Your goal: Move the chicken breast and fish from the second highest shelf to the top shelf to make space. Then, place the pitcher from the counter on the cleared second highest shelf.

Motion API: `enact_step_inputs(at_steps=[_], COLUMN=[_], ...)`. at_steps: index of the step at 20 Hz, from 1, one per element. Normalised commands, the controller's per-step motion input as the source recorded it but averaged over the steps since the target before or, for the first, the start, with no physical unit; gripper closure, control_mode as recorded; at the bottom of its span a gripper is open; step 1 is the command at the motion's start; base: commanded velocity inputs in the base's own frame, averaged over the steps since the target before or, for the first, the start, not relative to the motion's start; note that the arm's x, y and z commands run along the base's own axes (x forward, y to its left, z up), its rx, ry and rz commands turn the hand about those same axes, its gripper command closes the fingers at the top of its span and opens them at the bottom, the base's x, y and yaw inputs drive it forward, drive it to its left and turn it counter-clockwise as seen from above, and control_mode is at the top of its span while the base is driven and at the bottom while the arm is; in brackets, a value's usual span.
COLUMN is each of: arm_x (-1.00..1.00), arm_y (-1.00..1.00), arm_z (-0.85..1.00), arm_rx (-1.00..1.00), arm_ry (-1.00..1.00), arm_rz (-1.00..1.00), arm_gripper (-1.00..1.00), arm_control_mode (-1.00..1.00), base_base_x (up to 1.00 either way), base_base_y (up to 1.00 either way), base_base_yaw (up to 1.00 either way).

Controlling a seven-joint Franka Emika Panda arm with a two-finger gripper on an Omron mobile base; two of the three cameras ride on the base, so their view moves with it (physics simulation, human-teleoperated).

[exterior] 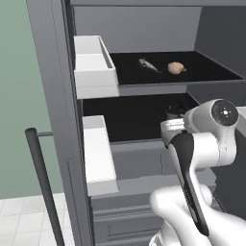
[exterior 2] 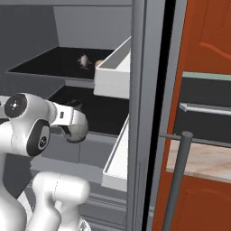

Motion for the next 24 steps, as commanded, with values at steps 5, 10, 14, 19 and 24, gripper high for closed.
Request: enact_step_inputs(at_steps=[5,10,14,19,24], arm_x=[0.17,0.23,0.39,0.48,0.49], arm_y=[0.11,0.19,0.03,0.00,0.00], arm_z=[-0.20,-0.22,-0.25,-0.17,-0.32], arm_rx=[-0.01,-0.03,0.00,0.00,0.00], arm_ry=[-0.17,-0.26,-0.16,0.00,0.03], arm_rz=[-0.01,0.00,0.00,0.00,0.00], arm_gripper=[1.00,1.00,1.00,1.00,1.00], arm_control_mode=[-1.00,-1.00,-1.00,-1.00,-1.00], base_base_x=[0.06,0.00,0.00,0.00,0.00], base_base_y=[0.01,0.00,0.00,0.00,0.00], base_base_yaw=[-0.01,0.00,0.00,0.00,0.00])
